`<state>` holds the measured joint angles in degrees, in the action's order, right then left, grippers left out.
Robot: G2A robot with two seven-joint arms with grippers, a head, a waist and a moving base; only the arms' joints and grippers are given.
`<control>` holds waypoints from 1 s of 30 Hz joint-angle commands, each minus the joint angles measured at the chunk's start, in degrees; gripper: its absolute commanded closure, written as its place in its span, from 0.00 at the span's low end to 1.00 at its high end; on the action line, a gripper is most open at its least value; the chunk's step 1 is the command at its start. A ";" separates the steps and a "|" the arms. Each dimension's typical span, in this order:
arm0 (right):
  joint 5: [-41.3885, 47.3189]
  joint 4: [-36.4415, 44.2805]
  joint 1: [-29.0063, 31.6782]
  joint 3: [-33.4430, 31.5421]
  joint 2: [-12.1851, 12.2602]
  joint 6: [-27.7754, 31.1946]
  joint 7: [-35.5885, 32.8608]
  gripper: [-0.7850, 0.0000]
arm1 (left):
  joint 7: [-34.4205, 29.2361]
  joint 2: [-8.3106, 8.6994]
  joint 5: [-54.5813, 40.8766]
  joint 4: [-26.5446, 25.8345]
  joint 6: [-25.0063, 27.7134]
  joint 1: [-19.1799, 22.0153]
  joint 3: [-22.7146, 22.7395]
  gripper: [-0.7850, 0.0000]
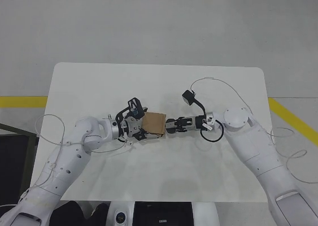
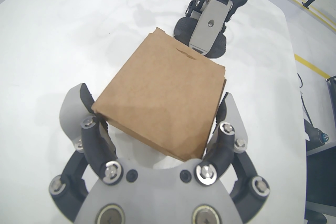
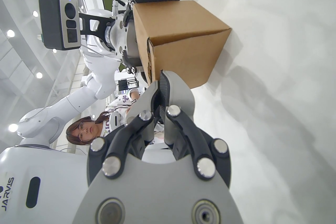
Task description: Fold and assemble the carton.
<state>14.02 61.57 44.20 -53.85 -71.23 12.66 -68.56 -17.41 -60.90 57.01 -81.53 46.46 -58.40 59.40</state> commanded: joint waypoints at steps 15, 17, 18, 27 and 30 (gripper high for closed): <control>1.26 -2.60 -2.11 1.73 -0.92 1.13 -0.03 0.99 | -0.01 0.12 0.24 -0.54 0.22 -0.19 0.49 0.00; 1.08 -2.23 -1.83 1.05 -0.63 1.05 -0.13 0.88 | -0.17 0.33 0.19 -0.97 0.62 -0.64 1.15 0.00; 0.88 -1.96 -1.63 0.63 -0.46 0.96 -0.04 0.82 | -0.24 0.46 0.15 -1.19 0.83 -0.86 1.58 0.00; -0.71 2.42 1.00 -4.37 1.54 0.93 0.79 0.58 | -1.36 2.05 -3.54 -4.39 1.43 -3.92 8.23 0.00; -1.56 4.13 1.83 -6.11 2.21 1.65 1.04 0.53 | -2.69 2.70 -7.99 -6.12 1.92 -5.25 11.25 0.00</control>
<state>12.76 65.20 45.80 -59.42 -69.22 14.11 -67.61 -19.50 -58.42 50.84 -87.02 48.32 -63.25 69.52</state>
